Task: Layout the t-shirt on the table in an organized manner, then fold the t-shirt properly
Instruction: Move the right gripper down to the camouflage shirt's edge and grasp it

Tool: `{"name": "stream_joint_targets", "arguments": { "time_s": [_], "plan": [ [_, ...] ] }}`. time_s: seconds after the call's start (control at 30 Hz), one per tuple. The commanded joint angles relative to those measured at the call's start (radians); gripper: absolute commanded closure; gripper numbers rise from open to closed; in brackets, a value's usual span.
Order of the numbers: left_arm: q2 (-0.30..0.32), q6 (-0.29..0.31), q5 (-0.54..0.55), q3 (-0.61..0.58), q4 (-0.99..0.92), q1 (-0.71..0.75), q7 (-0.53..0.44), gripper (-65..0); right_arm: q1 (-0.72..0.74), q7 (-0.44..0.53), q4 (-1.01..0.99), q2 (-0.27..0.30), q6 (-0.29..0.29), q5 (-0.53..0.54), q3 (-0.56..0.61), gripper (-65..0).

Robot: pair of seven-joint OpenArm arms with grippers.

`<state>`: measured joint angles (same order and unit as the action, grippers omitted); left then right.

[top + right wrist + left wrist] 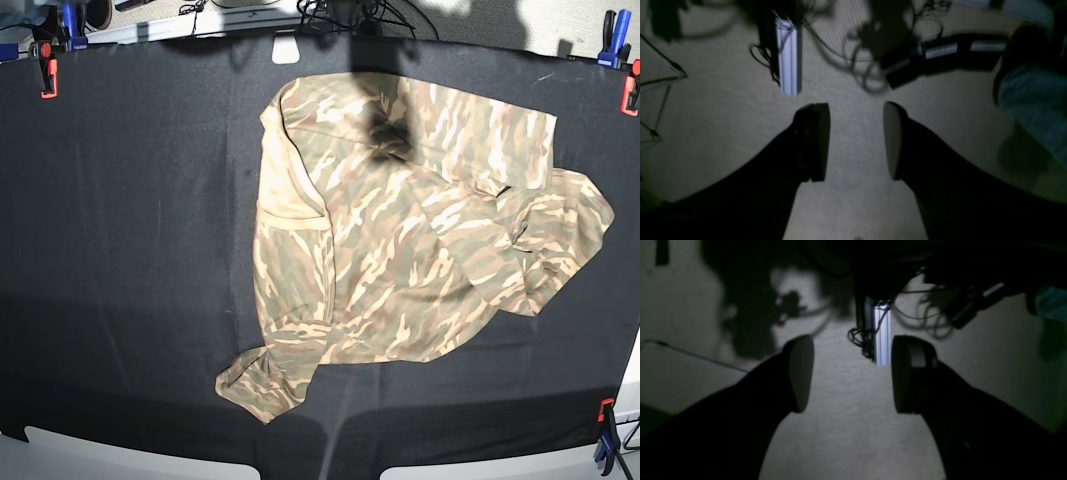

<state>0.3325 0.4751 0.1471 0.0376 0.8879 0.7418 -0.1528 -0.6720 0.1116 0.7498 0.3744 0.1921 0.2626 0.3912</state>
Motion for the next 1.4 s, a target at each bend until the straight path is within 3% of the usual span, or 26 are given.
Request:
{"name": "stream_joint_targets", "arguments": {
  "time_s": [0.0,0.2,0.43,0.6,0.83,1.1,1.37],
  "plan": [
    [0.016,0.031,0.008,0.0,0.049,0.043,-0.009,-34.5,-0.058,0.007,0.057,0.023,0.003,0.002,0.001,-26.1],
    [0.026,0.053,0.019,0.01,0.321,0.196,-0.005,-34.5,-0.298,0.003,0.459,0.106,-0.014,-0.003,-0.077,-26.1],
    [0.025,0.027,0.02,0.056,0.564,0.267,0.003,-34.5,-0.441,-0.026,0.779,0.105,-0.006,-0.002,-0.275,-26.1],
    [0.025,0.027,0.048,0.1,0.701,0.267,0.013,-34.5,-0.436,-0.105,0.914,0.105,-0.006,-0.002,-0.377,-26.1],
    [0.025,0.027,0.155,0.119,0.848,0.249,0.164,-34.5,-0.407,-0.151,1.055,0.104,-0.006,-0.002,-0.44,-26.1],
    [0.016,0.031,0.267,0.119,1.015,0.217,0.45,-34.5,-0.291,-0.323,1.192,0.08,-0.005,-0.002,-0.439,-26.1],
    [0.009,0.03,0.266,0.119,1.139,0.15,0.492,-34.5,-0.125,-0.383,1.231,-0.007,-0.006,-0.002,-0.438,-26.1]
  ]
}}
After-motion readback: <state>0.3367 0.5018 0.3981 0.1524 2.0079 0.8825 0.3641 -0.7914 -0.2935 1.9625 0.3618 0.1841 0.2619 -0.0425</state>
